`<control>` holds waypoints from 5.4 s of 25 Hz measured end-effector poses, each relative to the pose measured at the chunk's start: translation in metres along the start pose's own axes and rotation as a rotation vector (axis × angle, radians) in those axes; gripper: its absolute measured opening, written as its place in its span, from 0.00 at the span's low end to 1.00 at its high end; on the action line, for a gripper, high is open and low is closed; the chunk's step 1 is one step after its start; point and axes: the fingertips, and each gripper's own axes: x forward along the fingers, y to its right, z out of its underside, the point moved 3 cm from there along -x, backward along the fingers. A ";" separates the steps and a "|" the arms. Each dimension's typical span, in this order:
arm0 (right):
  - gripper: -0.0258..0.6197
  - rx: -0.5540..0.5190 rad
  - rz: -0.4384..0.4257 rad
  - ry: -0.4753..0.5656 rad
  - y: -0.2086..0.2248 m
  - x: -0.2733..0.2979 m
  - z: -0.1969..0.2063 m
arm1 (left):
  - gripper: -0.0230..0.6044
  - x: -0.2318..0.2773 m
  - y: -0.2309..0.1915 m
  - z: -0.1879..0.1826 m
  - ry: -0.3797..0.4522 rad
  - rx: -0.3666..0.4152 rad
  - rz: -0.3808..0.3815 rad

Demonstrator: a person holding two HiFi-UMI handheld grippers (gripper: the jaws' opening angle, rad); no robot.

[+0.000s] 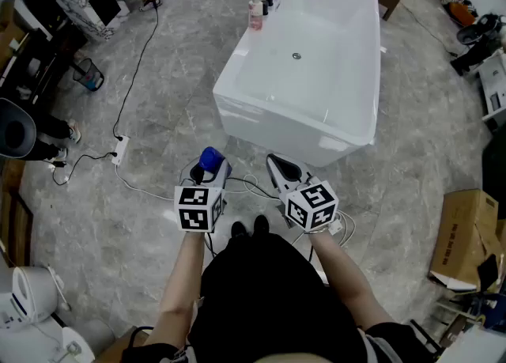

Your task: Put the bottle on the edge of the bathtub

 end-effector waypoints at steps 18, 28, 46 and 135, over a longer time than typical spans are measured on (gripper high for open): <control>0.04 0.069 0.003 -0.004 0.050 -0.005 -0.007 | 0.29 0.035 0.017 -0.027 0.029 0.017 0.002; 0.04 0.089 -0.001 0.008 0.078 0.024 -0.023 | 0.29 0.079 -0.001 -0.058 0.032 0.031 0.015; 0.04 0.098 0.019 -0.032 0.148 0.203 -0.095 | 0.29 0.239 -0.113 -0.150 -0.007 0.047 0.123; 0.04 0.255 0.093 -0.176 0.368 0.385 -0.081 | 0.29 0.660 -0.183 -0.233 -0.032 0.197 0.119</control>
